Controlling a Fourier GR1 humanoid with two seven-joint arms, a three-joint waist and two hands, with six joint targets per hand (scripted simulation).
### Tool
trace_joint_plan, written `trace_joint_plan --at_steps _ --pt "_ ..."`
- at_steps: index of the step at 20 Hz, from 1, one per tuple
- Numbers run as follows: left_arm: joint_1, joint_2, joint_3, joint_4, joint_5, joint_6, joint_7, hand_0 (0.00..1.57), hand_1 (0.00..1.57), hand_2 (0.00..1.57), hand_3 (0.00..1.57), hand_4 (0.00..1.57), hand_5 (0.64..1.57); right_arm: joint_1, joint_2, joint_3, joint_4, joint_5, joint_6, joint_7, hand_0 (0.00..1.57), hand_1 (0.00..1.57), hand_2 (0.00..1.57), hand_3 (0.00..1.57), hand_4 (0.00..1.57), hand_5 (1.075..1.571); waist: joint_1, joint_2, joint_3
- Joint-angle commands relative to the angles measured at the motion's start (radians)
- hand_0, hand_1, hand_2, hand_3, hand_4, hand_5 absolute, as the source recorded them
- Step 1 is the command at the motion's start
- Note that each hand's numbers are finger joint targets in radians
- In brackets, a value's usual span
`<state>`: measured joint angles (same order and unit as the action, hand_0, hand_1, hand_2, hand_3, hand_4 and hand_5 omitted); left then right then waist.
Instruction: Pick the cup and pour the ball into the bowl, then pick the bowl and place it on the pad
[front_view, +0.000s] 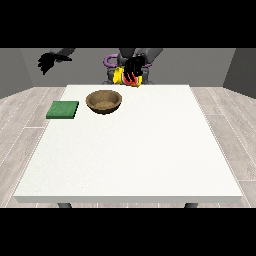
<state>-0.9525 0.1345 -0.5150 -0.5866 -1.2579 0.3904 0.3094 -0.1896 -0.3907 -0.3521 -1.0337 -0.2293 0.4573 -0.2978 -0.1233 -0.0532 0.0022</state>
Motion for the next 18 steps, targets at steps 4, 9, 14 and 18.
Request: trace_joint_plan --at_steps 4,9,14,18 --pt "-0.090 -0.063 -0.223 0.070 -0.265 -0.195 0.069 1.53 1.53 1.57 1.57 1.56 1.164 -0.027 0.010 0.006 0.039 0.004 0.001 -0.004 0.00 0.00 0.00 0.00 0.00 1.570 -0.006 -0.008 0.0006" --pt "-0.067 -0.058 -0.311 0.100 -0.377 -0.267 0.058 1.46 1.46 1.57 1.57 1.48 1.216 -0.003 0.013 0.020 0.026 0.011 0.009 0.004 0.00 0.00 0.00 0.00 0.00 1.571 -0.006 -0.041 -0.0016" --pt "-0.054 -0.132 -0.338 0.033 -0.423 -0.379 0.057 1.45 1.45 1.57 1.57 1.53 1.129 -0.054 0.008 0.018 0.033 -0.003 -0.008 0.061 0.00 0.00 0.00 0.00 0.00 1.570 0.001 -0.050 -0.0022" --pt "-0.094 -0.059 -0.198 0.011 -0.358 -0.308 -0.006 1.45 1.45 1.57 1.57 1.54 1.136 -0.005 0.070 0.052 0.008 0.009 -0.030 0.069 0.00 0.00 0.00 0.00 0.00 1.568 0.005 -0.049 -0.0026"
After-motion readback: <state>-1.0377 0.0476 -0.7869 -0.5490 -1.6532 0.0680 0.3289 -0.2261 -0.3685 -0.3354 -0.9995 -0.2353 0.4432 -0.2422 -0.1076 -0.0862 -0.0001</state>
